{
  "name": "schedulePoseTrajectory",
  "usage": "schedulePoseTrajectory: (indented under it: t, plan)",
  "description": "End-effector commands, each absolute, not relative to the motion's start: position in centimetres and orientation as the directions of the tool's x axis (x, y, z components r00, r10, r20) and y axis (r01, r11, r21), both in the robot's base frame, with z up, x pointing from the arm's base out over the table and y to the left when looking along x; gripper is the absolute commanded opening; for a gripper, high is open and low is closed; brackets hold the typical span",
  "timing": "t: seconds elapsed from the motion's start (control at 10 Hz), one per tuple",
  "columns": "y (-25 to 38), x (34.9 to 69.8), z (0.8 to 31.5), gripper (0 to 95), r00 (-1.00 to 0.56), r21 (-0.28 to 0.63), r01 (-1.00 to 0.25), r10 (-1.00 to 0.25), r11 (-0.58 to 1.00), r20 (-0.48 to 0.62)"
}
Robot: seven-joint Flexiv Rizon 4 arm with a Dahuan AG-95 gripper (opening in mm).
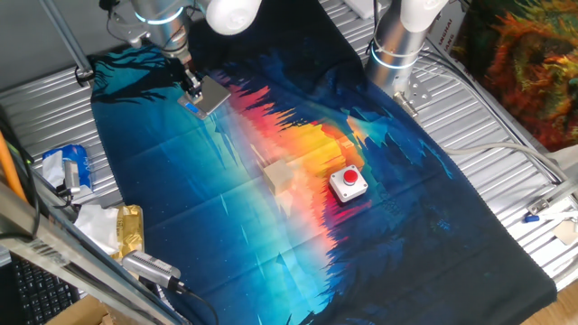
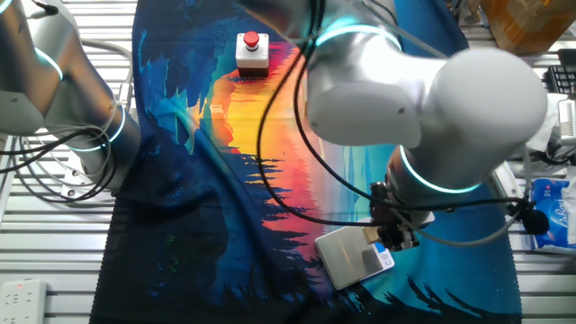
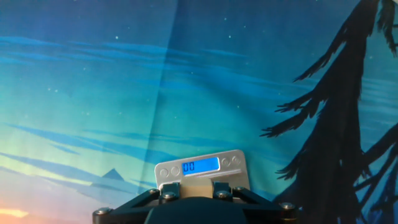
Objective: Place the block on the scale
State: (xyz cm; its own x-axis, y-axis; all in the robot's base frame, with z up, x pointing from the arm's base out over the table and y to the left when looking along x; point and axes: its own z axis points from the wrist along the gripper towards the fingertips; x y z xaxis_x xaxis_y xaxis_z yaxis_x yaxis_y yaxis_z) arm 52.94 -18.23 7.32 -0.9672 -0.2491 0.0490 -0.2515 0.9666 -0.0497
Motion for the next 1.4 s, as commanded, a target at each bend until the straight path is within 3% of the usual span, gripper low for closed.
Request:
schedulePoseTrajectory:
  t: [0.1, 1.0, 1.1, 1.2, 1.3, 1.4]
  plan:
    - [-18.3, 52.3, 6.5, 0.0, -0.967, -0.052, -0.252, -0.25, 0.966, 0.043]
    - [-18.1, 50.3, 5.3, 0.0, -0.971, -0.046, -0.239, -0.237, 0.97, 0.04]
    - [-18.0, 50.1, 5.2, 19.0, -0.969, -0.043, -0.247, -0.245, 0.968, 0.04]
    - [-18.0, 50.0, 5.2, 19.0, -0.968, -0.043, -0.25, -0.248, 0.967, 0.04]
    - [-18.0, 50.0, 5.2, 38.0, -0.966, -0.04, -0.257, -0.256, 0.965, 0.039]
    - [-18.0, 50.0, 5.2, 38.0, -0.965, -0.037, -0.262, -0.261, 0.964, 0.038]
